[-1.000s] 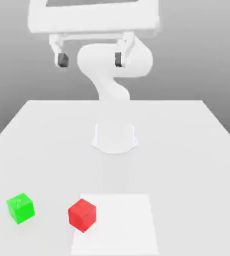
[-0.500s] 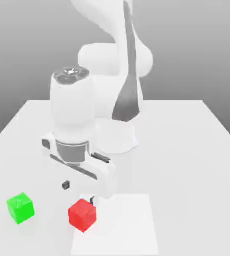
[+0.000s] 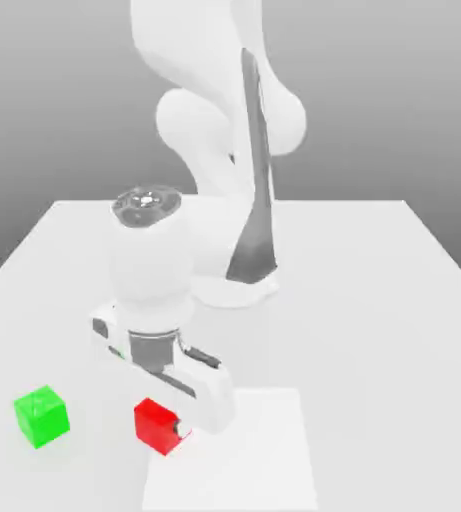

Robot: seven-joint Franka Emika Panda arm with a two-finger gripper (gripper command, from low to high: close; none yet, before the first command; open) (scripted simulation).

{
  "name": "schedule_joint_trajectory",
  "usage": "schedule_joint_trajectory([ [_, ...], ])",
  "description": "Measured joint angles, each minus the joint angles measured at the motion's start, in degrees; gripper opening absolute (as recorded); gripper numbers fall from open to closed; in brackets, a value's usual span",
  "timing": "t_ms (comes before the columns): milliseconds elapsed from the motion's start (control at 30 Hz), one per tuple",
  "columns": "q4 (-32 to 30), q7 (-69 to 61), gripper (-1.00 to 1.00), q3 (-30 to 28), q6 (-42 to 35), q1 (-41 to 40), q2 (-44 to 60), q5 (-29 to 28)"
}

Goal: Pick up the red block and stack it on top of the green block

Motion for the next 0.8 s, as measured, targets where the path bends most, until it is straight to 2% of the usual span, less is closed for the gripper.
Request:
schedule_joint_trajectory([
  [500,5.11,-32.14,-1.0,-6.06,-9.97,-16.84,-4.76,0.46],
  [667,5.88,-35.73,-1.0,-4.93,-2.66,-17.98,3.36,2.45],
  [700,5.95,-35.99,1.0,-4.71,-1.12,-18.15,4.97,2.8],
  [800,5.95,-35.99,1.0,-4.71,-1.12,-18.15,4.97,2.8],
])
